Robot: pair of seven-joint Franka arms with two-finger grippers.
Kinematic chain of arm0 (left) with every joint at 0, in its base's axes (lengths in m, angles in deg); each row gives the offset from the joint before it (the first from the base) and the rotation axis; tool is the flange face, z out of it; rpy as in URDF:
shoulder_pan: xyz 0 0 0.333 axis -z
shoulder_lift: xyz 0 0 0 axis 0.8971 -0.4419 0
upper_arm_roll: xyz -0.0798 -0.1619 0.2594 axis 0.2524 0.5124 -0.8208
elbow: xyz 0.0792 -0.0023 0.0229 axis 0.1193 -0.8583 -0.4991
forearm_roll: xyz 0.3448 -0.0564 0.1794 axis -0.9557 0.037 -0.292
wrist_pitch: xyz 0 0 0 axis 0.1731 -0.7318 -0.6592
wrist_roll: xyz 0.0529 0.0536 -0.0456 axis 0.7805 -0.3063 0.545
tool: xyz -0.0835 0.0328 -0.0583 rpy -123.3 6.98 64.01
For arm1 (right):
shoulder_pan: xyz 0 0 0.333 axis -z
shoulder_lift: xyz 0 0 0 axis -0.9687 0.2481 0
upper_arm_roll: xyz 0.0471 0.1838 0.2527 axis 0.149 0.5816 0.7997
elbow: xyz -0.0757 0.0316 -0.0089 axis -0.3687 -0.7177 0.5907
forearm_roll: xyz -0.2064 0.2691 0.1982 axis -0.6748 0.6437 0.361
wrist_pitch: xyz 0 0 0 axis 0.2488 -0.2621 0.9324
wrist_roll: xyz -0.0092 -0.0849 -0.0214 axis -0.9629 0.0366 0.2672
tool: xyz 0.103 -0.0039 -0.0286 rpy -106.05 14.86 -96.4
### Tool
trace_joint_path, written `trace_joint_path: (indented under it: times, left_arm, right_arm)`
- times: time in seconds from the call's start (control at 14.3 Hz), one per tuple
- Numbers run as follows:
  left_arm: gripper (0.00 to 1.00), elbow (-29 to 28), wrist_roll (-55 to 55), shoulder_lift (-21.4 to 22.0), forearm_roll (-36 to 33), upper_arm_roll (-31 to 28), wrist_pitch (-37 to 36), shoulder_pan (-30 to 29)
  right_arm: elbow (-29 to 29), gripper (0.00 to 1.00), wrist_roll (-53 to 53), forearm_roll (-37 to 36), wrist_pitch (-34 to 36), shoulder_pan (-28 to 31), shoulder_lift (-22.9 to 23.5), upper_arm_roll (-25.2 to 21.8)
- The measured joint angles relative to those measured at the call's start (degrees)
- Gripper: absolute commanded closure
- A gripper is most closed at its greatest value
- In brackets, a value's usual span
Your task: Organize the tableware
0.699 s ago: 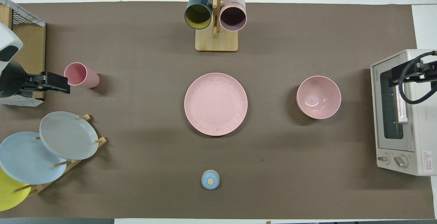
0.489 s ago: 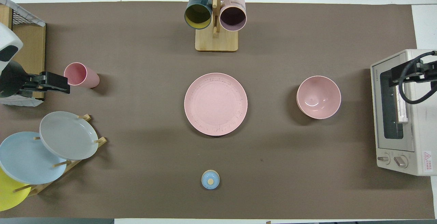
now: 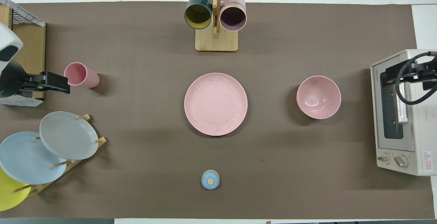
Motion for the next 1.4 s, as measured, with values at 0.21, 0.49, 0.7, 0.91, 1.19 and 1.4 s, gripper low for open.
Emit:
trace_joint_path:
  times: [0.21,0.49,0.7,0.91,1.19,1.4]
  left_arm:
    - [0.0,0.0,0.0,0.0,0.0,0.0,0.0,0.0]
    - [0.0,0.0,0.0,0.0,0.0,0.0,0.0,0.0]
    - [0.0,0.0,0.0,0.0,0.0,0.0,0.0,0.0]
    - [0.0,0.0,0.0,0.0,0.0,0.0,0.0,0.0]
    - [0.0,0.0,0.0,0.0,0.0,0.0,0.0,0.0]
    - [0.0,0.0,0.0,0.0,0.0,0.0,0.0,0.0]
  right_arm:
    - [10.7,0.0,-0.1,0.0,-14.3,-6.0,1.1,0.4]
    - [21.3,0.0,-1.3,0.0,-30.1,-9.3,4.7,0.5]
    - [27.9,0.0,-3.9,0.0,-37.2,-10.7,4.4,0.5]
    - [31.0,0.0,-6.2,0.0,-38.9,-13.3,3.7,0.6]
    - [32.5,0.03,-6.1,0.0,-39.5,-13.6,3.7,0.4]
    - [33.5,0.23,-2.9,0.0,-39.9,-13.2,3.7,0.3]
